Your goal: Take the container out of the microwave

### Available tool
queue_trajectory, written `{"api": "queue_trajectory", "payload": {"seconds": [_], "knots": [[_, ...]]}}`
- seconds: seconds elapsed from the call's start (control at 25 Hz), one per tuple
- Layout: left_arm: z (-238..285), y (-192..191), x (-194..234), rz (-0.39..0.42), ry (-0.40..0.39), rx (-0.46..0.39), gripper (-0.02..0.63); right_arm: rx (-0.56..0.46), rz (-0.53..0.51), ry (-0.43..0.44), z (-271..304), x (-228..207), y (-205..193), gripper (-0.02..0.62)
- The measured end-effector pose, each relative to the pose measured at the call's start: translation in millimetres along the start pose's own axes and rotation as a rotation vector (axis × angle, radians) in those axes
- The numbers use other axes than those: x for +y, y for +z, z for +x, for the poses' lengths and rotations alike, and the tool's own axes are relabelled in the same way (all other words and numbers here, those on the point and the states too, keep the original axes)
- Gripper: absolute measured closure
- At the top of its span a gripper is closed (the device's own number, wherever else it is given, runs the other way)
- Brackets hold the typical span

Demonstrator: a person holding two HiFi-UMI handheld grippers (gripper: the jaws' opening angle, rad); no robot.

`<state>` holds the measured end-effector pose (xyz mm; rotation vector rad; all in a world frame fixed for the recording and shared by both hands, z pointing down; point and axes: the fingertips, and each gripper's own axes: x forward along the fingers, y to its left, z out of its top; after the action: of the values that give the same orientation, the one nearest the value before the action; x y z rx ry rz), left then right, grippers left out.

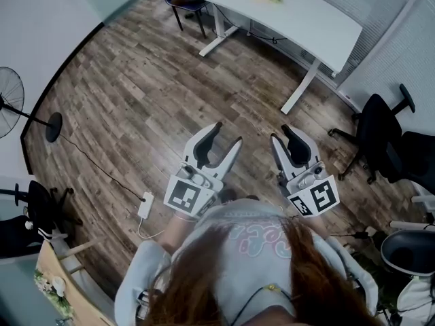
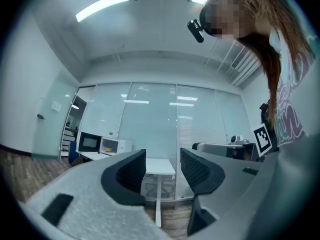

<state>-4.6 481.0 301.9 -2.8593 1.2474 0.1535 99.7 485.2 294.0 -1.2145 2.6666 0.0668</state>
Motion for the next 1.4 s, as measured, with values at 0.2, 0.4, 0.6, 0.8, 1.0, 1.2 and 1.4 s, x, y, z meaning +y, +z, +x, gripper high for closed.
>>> {"api": "queue_trajectory", "payload": {"seconds": [0.2,0.4,0.6,0.8,1.0,1.2,1.4], "knots": [[-2.3,5.9,4.7,0.006,0.022,-0.032,0.375,0.006,-0.006,-0.029,2.2,-2.6,-2.1,0.336],[-2.8,6.8,7.5,0.004,0.028,-0.039,0.359,-0.007,0.005,-0.041,4.0,-4.7,-0.9,0.313],[-0.6,5.6,10.8,0.0,0.037,-0.022,0.357,0.003,0.004,-0.052,6.1,-6.6,-3.5,0.313],[-0.5,3.8,11.5,-0.023,0.022,-0.015,0.357,0.002,0.013,-0.059,10.3,-8.5,-5.6,0.313],[-2.3,4.9,19.2,-0.019,0.032,-0.014,0.357,0.027,0.024,-0.04,18.0,-3.3,-11.8,0.313],[-5.5,7.0,27.7,-0.017,0.032,-0.014,0.357,0.035,0.017,-0.035,26.1,2.7,-13.5,0.313],[-7.2,5.8,33.2,-0.012,0.022,-0.018,0.357,0.021,0.015,-0.04,29.8,5.2,-14.5,0.313]]}}
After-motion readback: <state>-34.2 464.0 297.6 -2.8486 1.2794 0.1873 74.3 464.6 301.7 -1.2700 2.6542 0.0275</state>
